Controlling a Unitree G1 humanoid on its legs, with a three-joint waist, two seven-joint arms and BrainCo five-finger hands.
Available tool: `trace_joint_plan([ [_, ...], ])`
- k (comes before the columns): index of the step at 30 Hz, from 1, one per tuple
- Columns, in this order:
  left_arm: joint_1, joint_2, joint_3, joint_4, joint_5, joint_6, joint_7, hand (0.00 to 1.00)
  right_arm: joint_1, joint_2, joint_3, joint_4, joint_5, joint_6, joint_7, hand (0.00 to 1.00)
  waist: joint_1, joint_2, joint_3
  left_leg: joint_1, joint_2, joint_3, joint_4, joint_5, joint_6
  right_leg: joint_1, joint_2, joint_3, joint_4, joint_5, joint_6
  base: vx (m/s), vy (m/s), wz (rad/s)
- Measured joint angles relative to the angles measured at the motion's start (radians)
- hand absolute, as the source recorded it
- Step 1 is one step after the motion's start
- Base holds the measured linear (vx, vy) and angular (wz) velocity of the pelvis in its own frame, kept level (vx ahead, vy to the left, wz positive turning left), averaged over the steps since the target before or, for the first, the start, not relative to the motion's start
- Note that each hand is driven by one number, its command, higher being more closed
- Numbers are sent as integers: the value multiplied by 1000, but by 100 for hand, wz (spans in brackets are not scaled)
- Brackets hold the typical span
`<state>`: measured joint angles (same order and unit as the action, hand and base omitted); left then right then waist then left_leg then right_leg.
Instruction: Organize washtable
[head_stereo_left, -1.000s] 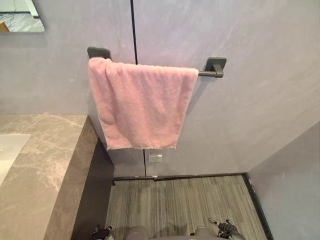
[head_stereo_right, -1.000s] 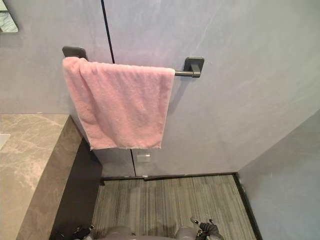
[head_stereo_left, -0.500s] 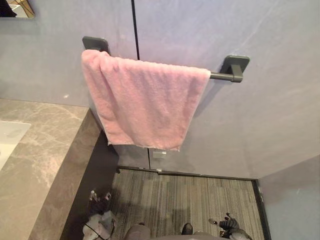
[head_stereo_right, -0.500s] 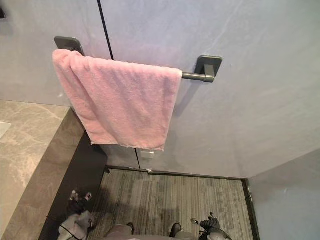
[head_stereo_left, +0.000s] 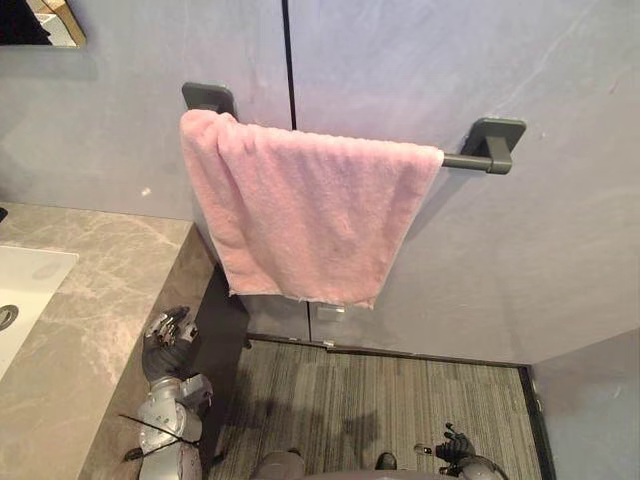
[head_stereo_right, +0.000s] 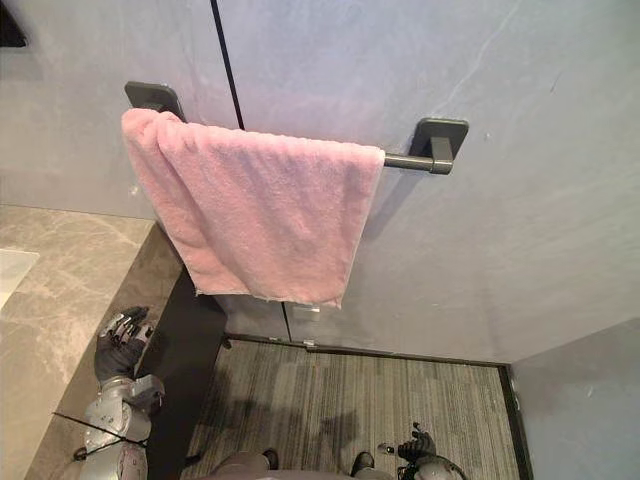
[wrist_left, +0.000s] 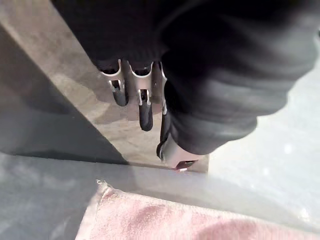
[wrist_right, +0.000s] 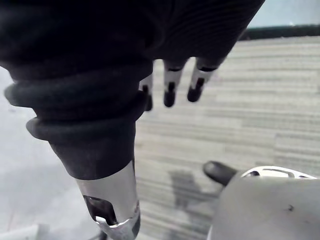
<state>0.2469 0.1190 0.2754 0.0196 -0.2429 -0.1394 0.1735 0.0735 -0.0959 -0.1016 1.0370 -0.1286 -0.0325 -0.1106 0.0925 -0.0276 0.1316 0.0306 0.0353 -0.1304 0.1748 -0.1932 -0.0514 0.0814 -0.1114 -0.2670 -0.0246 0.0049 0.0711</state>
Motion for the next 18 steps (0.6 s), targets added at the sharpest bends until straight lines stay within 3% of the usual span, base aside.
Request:
trace_joint_plan([
  [8,-93,195,23,-15,-3,1,-36,0,18,-40,-4,0,2,11,10,0,-1,41,-4,-6,15,20,-50,40,-6,-39,21,27,-16,37,-14,-94,-35,-12],
  [12,-124,291,60,-15,-20,-4,-35,0,34,-47,-8,0,2,13,24,0,0,41,-5,-6,17,15,-71,53,-10,-40,25,26,-34,51,-15,-51,-18,2],
  [18,-194,348,60,-8,-19,-7,-7,0,32,-47,-15,-3,2,11,26,0,2,36,-8,-10,12,18,-72,57,-7,-36,23,30,-53,64,-15,0,0,0],
])
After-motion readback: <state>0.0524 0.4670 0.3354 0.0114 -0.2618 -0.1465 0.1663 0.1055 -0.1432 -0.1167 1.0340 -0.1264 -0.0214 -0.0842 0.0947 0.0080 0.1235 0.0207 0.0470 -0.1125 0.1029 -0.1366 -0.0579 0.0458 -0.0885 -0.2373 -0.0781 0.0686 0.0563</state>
